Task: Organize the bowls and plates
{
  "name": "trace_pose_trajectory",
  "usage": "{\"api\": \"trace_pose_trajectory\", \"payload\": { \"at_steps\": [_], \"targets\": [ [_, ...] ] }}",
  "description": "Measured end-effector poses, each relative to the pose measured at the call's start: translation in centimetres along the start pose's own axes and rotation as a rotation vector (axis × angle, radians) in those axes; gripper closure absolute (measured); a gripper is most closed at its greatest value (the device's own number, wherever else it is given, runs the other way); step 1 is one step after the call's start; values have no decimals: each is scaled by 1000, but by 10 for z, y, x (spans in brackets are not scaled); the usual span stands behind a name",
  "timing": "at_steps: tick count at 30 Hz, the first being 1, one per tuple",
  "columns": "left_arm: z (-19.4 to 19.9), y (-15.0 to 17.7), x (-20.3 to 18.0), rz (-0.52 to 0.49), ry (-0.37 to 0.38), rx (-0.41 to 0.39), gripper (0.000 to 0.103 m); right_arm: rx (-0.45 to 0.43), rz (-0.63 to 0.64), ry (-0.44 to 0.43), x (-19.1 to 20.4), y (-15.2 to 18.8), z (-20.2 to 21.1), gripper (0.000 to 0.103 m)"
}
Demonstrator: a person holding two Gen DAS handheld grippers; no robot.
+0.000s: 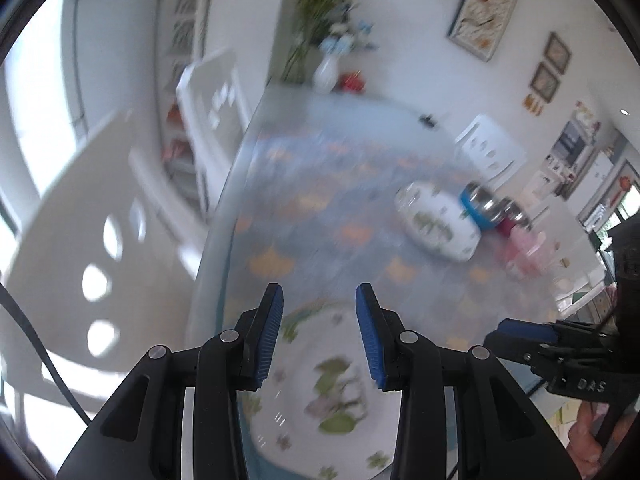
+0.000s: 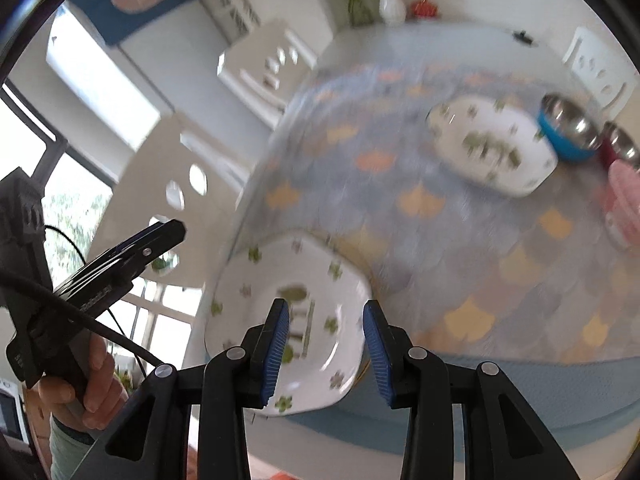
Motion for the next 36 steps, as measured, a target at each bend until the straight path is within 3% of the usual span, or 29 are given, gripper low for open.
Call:
{"api": "trace_pose_trajectory", "payload": {
  "at_steps": [4,7,10,11,16,21,29,36],
  "targets": [
    [9,-38,-35,-77,32,-66,68,-80,-47,13,-24,-25,27,55],
    [7,-63,-62,-132,56,-101,67,-112,-97,10,-48,-41,41,54],
    [-3,-85,-93,-148,129,-130,53,-125,-124,3,-73,-55,50,54],
    [-12,-94,-104,-134,161,-127,49,-132,-138,14,-85,-60,54,54],
    [-57,-115,-141,-108,255,-55,48,-134,-225,33,-141,-72,58,52],
    [-113,-127,-162,-15,364,34,48,15,-318,-5,-187,-76,25,52],
    [-204,-104,-144,76,261,230,48,144,-406,2,-240,-84,-34,52],
    [-255,-79,-121,140,185,350,48,78,-405,40,-264,-104,-56,52]
  ]
}}
Point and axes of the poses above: each gripper's, at about its wrist camera, not at the fingertips, and z roughly against the way its jaws point, x to its left, y to its underside, the point moved 6 cm from there along -z, roughly the way its jaws point, and after that the axes turned 3 degrees about -z, right-handed, at the moved point
